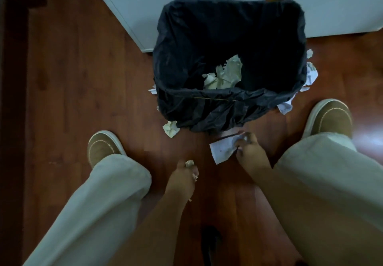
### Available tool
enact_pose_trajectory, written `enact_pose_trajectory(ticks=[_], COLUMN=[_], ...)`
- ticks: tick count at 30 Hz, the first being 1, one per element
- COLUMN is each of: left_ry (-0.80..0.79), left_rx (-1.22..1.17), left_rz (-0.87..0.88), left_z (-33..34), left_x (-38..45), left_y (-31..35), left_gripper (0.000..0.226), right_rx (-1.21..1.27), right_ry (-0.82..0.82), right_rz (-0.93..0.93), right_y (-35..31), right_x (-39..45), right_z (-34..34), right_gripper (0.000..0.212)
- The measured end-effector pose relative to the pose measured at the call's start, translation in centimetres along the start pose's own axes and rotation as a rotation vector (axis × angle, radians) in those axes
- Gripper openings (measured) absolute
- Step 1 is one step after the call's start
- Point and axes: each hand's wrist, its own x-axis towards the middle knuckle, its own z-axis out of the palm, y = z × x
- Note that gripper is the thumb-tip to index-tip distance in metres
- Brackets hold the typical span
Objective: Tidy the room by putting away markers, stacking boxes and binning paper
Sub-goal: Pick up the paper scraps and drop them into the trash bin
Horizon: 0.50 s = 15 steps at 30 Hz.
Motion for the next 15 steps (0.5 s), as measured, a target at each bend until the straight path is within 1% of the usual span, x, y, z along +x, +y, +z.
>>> enact_pose_trajectory(ticks=[1, 2, 4, 6, 7, 10, 12, 14, 15], left_ry=[0.012, 0.054, 0.121, 0.213, 0.286, 0.704, 0.943, 1.066, 1.077], left_rx=[-0.04, -0.073, -0.129, -0.211, -0.242, -0.349, -0.412, -0.407, -0.39], left_rz=[-0.015, 0.009, 0.068, 0.175, 0.239, 0.475, 0.611, 0.708, 0.725], left_z=[-0.4, -0.6, -1.5, -3.8, -4.8, -9.3, -12.9, -16.7, -18.3], left_x=[-1.0, -1.8, -3.0, -4.2, -4.3, -6.0, -7.0, -7.9, -7.8], left_y=[0.3, 0.6, 1.0, 2.2, 2.7, 6.4, 9.0, 11.2, 11.9], left_gripper=[0.026, 0.024, 0.021, 0.02, 0.019, 0.014, 0.013, 0.011, 0.011], right_rx=[0.03, 0.087, 0.216, 0.34, 0.367, 0.406, 0.425, 0.427, 0.435], right_ry=[0.046, 0.146, 0.268, 0.345, 0.386, 0.552, 0.659, 0.719, 0.722], right_rz=[-0.033, -0.072, -0.03, 0.014, 0.002, -0.147, -0.25, -0.375, -0.423], right_y=[-0.1, 0.3, -0.2, -2.1, -3.1, -5.8, -7.7, -9.7, -10.7], right_x=[-0.9, -1.6, -3.3, -4.9, -5.3, -7.1, -8.4, -10.0, -10.5], right_z=[-0.6, -0.7, -2.0, -4.6, -5.6, -10.1, -13.5, -17.4, -19.1], right_gripper=[0.026, 0.021, 0.017, 0.014, 0.012, 0.008, 0.013, 0.019, 0.018])
